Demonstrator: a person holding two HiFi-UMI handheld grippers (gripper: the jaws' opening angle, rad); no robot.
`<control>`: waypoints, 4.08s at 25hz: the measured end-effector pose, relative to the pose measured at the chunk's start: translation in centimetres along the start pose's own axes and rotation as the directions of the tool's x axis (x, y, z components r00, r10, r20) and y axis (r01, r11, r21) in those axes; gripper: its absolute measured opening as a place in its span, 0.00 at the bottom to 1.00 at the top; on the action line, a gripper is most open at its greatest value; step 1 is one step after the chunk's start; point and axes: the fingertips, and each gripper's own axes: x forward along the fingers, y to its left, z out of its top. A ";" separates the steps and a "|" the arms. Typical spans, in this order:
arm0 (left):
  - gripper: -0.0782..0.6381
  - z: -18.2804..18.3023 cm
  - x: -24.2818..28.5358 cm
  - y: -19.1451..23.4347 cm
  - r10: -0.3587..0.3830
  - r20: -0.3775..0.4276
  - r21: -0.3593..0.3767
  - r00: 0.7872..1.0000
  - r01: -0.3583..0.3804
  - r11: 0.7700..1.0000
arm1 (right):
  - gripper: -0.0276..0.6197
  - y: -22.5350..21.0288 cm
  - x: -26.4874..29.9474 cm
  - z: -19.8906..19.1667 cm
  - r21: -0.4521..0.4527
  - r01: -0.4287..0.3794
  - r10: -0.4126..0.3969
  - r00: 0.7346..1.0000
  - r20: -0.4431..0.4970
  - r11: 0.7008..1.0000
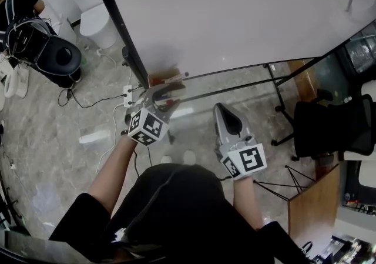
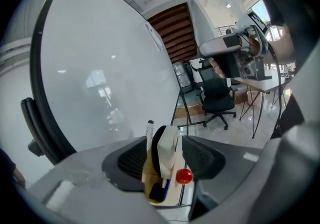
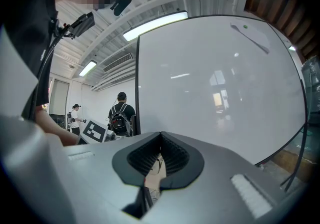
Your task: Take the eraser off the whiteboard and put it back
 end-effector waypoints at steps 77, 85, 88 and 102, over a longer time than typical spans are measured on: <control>0.37 6.0 -13.1 5.2 0.239 0.308 -0.276 0.921 -0.154 0.949 | 0.06 4.7 2.1 1.8 -0.043 -0.046 0.049 0.998 0.050 0.998; 0.37 6.4 -16.0 5.2 0.309 0.351 -0.392 0.884 -0.161 0.906 | 0.06 5.3 1.6 2.4 -0.053 -0.052 0.055 0.996 0.064 0.997; 0.37 6.8 -16.8 5.2 0.325 0.371 -0.405 0.870 -0.164 0.900 | 0.06 5.3 1.4 2.6 -0.053 -0.052 0.055 0.996 0.069 0.997; 0.37 7.2 -17.6 4.9 0.328 0.408 -0.439 0.852 -0.132 0.889 | 0.06 5.5 1.2 2.6 -0.052 -0.058 0.061 0.996 0.065 0.997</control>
